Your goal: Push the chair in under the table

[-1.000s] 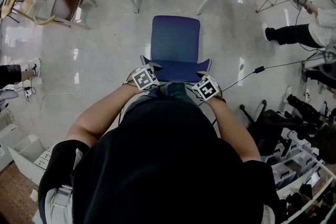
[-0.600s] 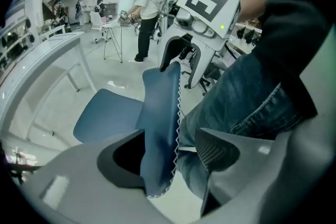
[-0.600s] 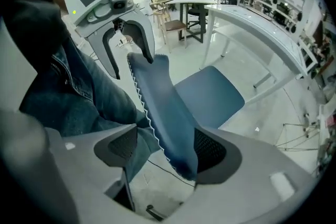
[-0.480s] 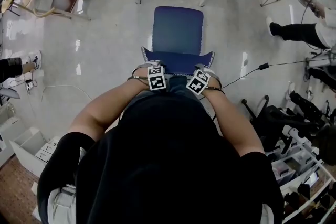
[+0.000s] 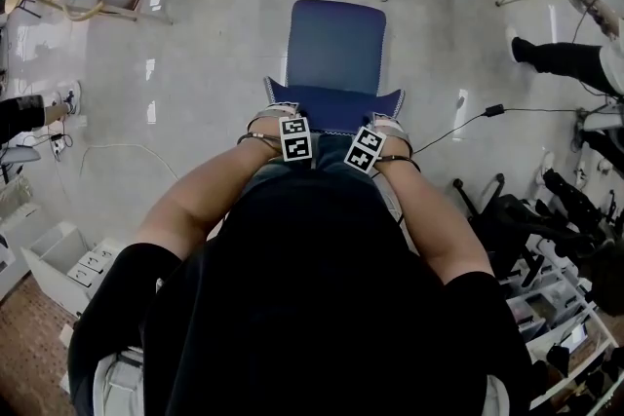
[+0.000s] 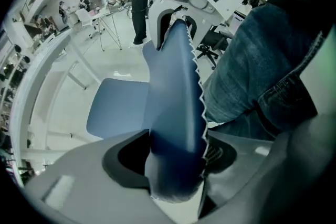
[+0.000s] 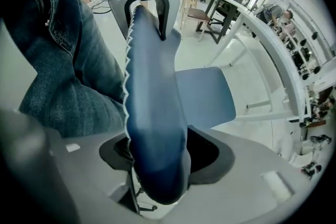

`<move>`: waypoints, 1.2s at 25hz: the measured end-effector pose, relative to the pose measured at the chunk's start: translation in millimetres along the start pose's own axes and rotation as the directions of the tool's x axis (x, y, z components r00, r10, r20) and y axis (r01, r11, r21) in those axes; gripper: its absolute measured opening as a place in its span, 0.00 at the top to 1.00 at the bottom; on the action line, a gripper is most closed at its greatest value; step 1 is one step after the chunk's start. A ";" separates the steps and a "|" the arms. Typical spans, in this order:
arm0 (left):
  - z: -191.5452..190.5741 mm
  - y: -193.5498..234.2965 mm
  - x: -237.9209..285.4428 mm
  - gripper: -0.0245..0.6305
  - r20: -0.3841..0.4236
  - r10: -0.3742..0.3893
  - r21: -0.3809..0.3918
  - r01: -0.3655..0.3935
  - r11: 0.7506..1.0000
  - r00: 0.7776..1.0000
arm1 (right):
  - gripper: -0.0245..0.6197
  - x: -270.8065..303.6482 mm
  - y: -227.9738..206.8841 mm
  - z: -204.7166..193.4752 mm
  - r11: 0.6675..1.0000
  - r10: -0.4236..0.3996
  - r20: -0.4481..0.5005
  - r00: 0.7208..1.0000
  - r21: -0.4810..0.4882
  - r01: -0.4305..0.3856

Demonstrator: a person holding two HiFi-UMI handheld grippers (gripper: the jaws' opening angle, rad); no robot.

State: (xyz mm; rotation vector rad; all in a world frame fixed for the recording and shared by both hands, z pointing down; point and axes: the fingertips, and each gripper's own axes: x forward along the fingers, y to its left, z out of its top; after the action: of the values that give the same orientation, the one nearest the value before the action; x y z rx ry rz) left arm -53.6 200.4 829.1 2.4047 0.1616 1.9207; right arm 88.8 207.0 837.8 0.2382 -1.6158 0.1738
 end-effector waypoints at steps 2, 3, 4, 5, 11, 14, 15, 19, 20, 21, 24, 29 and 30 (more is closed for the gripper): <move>-1.4 5.4 0.9 0.45 0.007 0.013 -0.014 -0.013 1.000 1.000 | 0.55 2.6 -5.7 -1.2 1.000 -0.020 -0.004 1.000 0.002 0.020; -1.9 6.8 0.6 0.45 0.009 0.016 -0.014 -0.016 1.000 1.000 | 0.57 3.0 -7.6 -0.7 1.000 -0.028 -0.004 1.000 0.000 0.028; -2.4 7.0 0.3 0.45 0.010 0.018 -0.009 -0.018 1.000 1.000 | 0.58 2.9 -8.2 0.4 0.999 -0.032 0.001 0.999 -0.006 0.032; -2.8 6.5 0.2 0.45 0.009 0.019 -0.001 -0.019 1.000 1.000 | 0.59 2.4 -7.9 1.8 0.999 -0.036 0.008 0.999 -0.015 0.036; -0.5 5.6 2.9 0.53 0.015 0.063 0.045 -0.064 0.997 0.998 | 0.67 3.4 -6.3 2.6 0.997 -0.057 0.033 0.998 -0.041 0.058; -1.7 5.9 1.7 0.58 0.027 0.089 0.043 -0.090 0.995 0.996 | 0.69 3.1 -5.9 4.6 0.997 -0.064 0.037 0.997 -0.049 0.065; -1.8 6.7 0.8 0.59 0.027 0.096 0.048 -0.097 0.994 0.995 | 0.70 2.8 -6.8 5.4 0.996 -0.066 0.038 0.997 -0.050 0.068; -0.1 9.8 1.2 0.62 0.008 0.110 0.065 -0.111 0.992 0.994 | 0.73 3.1 -10.6 3.1 0.996 -0.077 0.032 0.997 -0.044 0.079; 0.1 10.9 0.8 0.62 0.000 0.112 0.068 -0.112 0.991 0.994 | 0.73 2.4 -11.9 2.5 0.996 -0.077 0.029 0.997 -0.041 0.078; 0.2 12.1 -0.2 0.63 -0.006 0.114 0.070 -0.113 0.991 0.994 | 0.73 1.1 -13.3 2.4 0.996 -0.077 0.027 0.997 -0.038 0.078; 1.5 16.9 -5.1 0.63 -0.010 0.119 0.061 -0.119 0.991 0.993 | 0.74 -4.8 -19.0 3.0 0.996 -0.082 0.027 0.996 -0.030 0.083; 8.0 40.0 -22.9 0.63 -0.011 0.133 0.020 -0.133 0.991 0.991 | 0.75 -20.6 -44.3 5.8 0.993 -0.111 0.047 0.993 -0.025 0.113; 8.9 46.0 -26.9 0.63 -0.010 0.139 0.009 -0.139 0.990 0.990 | 0.75 -23.7 -50.4 7.1 0.993 -0.117 0.052 0.992 -0.026 0.118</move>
State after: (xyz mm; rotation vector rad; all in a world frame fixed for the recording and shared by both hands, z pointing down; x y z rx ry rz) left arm -48.8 151.7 806.3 2.4726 0.0022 1.9924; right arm 96.1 157.6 812.1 0.3168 -1.6477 0.0540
